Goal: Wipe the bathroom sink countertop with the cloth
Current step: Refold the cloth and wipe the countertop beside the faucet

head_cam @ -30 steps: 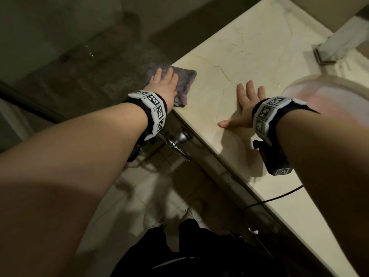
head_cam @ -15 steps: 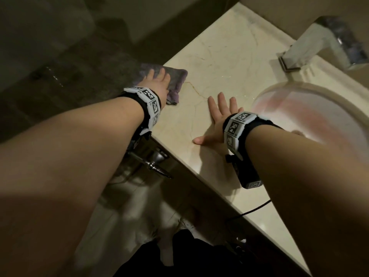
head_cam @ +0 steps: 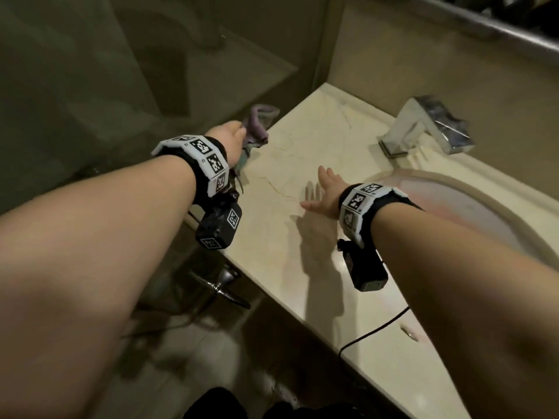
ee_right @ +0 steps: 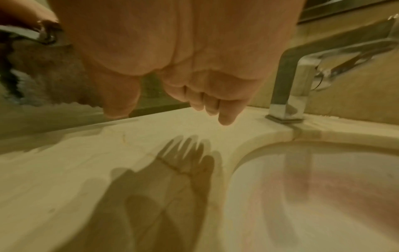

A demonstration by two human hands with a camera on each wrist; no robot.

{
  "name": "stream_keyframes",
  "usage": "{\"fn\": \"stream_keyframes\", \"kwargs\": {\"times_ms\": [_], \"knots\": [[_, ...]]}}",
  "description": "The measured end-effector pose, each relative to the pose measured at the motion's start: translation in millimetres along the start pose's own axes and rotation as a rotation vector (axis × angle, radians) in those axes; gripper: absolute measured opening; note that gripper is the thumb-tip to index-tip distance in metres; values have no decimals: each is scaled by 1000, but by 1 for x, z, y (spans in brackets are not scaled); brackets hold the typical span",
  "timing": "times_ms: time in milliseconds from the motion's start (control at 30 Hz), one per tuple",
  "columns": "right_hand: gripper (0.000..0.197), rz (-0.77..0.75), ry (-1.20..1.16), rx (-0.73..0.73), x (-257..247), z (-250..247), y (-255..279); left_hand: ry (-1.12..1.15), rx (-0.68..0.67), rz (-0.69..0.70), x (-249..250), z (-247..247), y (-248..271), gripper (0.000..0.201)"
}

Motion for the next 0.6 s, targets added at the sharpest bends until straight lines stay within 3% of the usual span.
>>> {"fn": "stream_keyframes", "kwargs": {"times_ms": [133, 267, 600], "knots": [[84, 62, -37, 87, 29, -29, 4, 24, 60, 55, 28, -15, -9, 44], [83, 139, -73, 130, 50, -51, -1, -41, 34, 104, 52, -28, -31, 43], [80, 256, -138, 150, 35, -94, -54, -154, -115, 307, 111, -25, -127, 42]]}}
Point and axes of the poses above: each hand's wrist, its own y-axis away from the middle knuckle, its own z-axis out of the palm, x = y × z, the point moved 1 cm from there along -y, towards the middle knuckle, and after that the axes turned 4 degrees about -y, right-handed, at the moved point
